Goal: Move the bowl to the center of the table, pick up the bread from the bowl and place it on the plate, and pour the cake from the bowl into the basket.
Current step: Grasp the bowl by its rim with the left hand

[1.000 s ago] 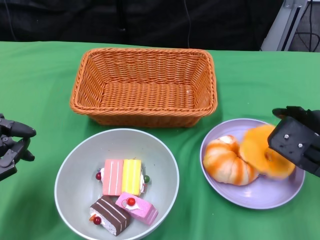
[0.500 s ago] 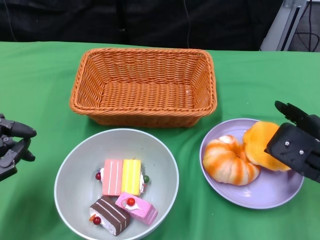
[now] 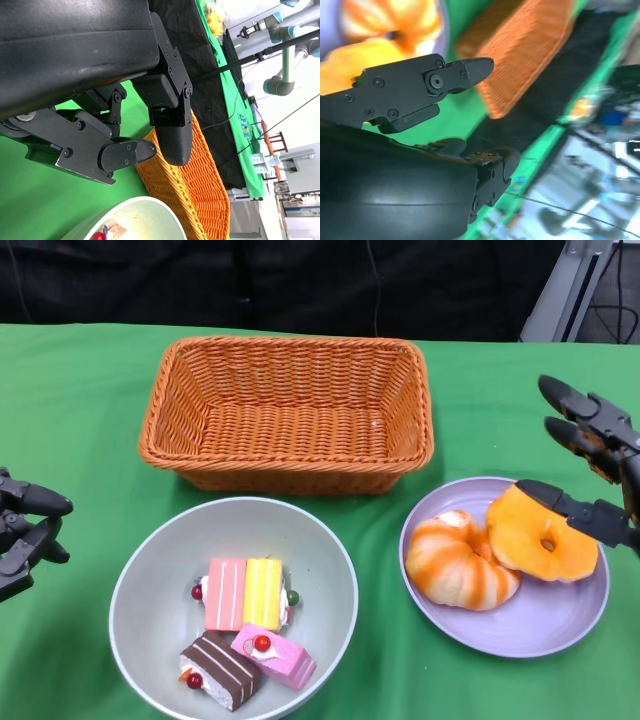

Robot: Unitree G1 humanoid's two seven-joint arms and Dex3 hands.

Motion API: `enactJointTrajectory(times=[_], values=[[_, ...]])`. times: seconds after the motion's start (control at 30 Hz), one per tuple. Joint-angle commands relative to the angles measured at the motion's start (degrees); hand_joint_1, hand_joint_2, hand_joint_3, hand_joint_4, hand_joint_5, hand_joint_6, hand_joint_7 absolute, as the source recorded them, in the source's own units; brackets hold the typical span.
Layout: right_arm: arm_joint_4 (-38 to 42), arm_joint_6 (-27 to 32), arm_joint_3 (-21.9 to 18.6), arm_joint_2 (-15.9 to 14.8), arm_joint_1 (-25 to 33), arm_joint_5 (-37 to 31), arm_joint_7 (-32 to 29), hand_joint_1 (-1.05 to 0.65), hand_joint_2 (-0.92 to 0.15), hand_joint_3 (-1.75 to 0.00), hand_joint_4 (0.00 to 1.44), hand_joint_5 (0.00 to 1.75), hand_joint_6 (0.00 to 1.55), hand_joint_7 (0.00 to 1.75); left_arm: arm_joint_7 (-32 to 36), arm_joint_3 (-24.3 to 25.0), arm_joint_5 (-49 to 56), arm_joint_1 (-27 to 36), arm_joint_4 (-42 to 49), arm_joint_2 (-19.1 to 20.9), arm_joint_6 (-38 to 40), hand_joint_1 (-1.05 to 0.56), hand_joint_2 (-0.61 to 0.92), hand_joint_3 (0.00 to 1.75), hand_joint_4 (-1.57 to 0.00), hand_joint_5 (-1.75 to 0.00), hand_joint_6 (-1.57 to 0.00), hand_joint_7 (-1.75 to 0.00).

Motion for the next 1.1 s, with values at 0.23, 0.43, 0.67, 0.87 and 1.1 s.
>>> enactJointTrajectory(times=[0.23, 0.43, 0.67, 0.87, 1.1], values=[[-6.3, -2.7, -0.1, 0.6, 4.4, 13.4, 12.1, -0.49, -0.92, -0.12, 0.59, 0.24, 0.5, 0.07, -1.0, 0.5, -0.9, -0.2, 1.0, 1.3, -0.5, -0.09, 0.75, 0.57, -0.85, -1.25, -0.93, -0.8], [-7.6, -1.9, 1.4, -0.1, 5.2, 12.4, 15.7, -0.5, -0.91, -0.07, 0.62, 0.23, 0.55, 0.07, -0.1, -0.1, 0.3, 0.0, 0.6, 1.2, -1.0, -0.09, 0.75, 0.55, -0.85, -1.24, -0.94, -0.78], [-2.8, -3.4, 1.6, 0.4, 2.9, 15.6, 21.7, -0.38, -0.92, -0.03, 0.76, 0.3, 0.71, 0.11, -1.7, -0.9, 0.6, 0.5, 0.1, 1.4, -2.6, -0.07, 0.78, 0.53, -0.82, -1.22, -0.94, -0.77], [0.7, -2.4, 0.7, 0.5, 0.0, 18.9, 25.9, -0.27, -0.92, -0.04, 0.72, 0.76, 0.88, 0.18, -3.5, -1.5, 0.2, 1.1, -0.7, 1.6, -3.5, -0.06, 0.8, 0.51, -0.82, -1.22, -0.94, -0.76], [3.0, 0.0, 0.1, 0.5, -3.3, 20.5, 27.7, -0.22, -0.9, -0.08, 0.7, 0.89, 0.94, 0.25, -5.4, -1.8, 0.7, 1.5, -0.1, 2.2, -6.8, -0.07, 0.79, 0.51, -0.83, -1.19, -0.97, -0.7]])
